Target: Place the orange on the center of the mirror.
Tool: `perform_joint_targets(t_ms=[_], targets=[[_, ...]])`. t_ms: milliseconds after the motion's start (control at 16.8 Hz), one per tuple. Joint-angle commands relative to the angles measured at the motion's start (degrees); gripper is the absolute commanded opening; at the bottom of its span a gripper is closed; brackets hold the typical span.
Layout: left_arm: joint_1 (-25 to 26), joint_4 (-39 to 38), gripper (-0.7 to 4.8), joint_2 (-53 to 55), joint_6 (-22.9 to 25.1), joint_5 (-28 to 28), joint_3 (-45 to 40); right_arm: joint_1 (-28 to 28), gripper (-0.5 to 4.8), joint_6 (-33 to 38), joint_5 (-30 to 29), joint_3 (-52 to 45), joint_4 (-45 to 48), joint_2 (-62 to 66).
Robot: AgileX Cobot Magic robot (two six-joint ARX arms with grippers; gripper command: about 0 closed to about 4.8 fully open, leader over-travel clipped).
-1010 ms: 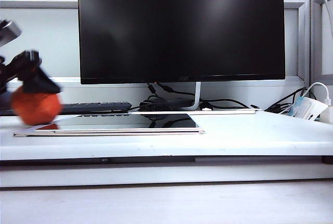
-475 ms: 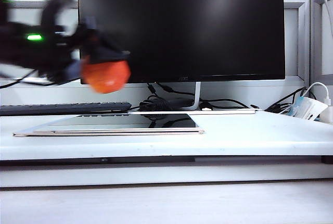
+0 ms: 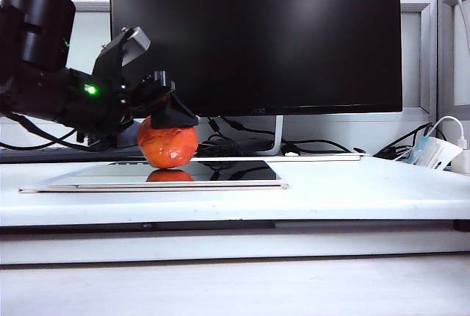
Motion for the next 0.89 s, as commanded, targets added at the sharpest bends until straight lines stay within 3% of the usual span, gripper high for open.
perform_joint_targets(t_ms=[59,238,416,594,772,891], targets=[[-0.2,-1.8,1.51,1.5,0.0,2.4,-0.1,0.0,0.00,0.0,-0.1,-0.4,1.0,0.0],[-0.3,-2.0,1.54,1.5,0.0,2.6,-0.1,0.0,0.00,0.0,-0.1,-0.4,1.0,0.0],[-0.3,-1.9,3.00,1.5,0.0,2.6,-0.1,0.0,0.00,0.0,-0.1,-0.4,1.0,0.0],[-0.3,-1.9,3.06,1.5,0.0,2.6,-0.1,0.0,0.00,0.1,-0.5,-0.4,1.0,0.0],[-0.3,-1.7,3.30,1.5,0.0,4.1,-0.1,0.0,-0.01,0.0,-7.0,-0.4,1.0,0.0],[-0.3,-1.1,4.79,1.5,0.0,5.0,-0.1,0.0,-0.01,0.0,-11.5,-0.4,1.0,0.0]])
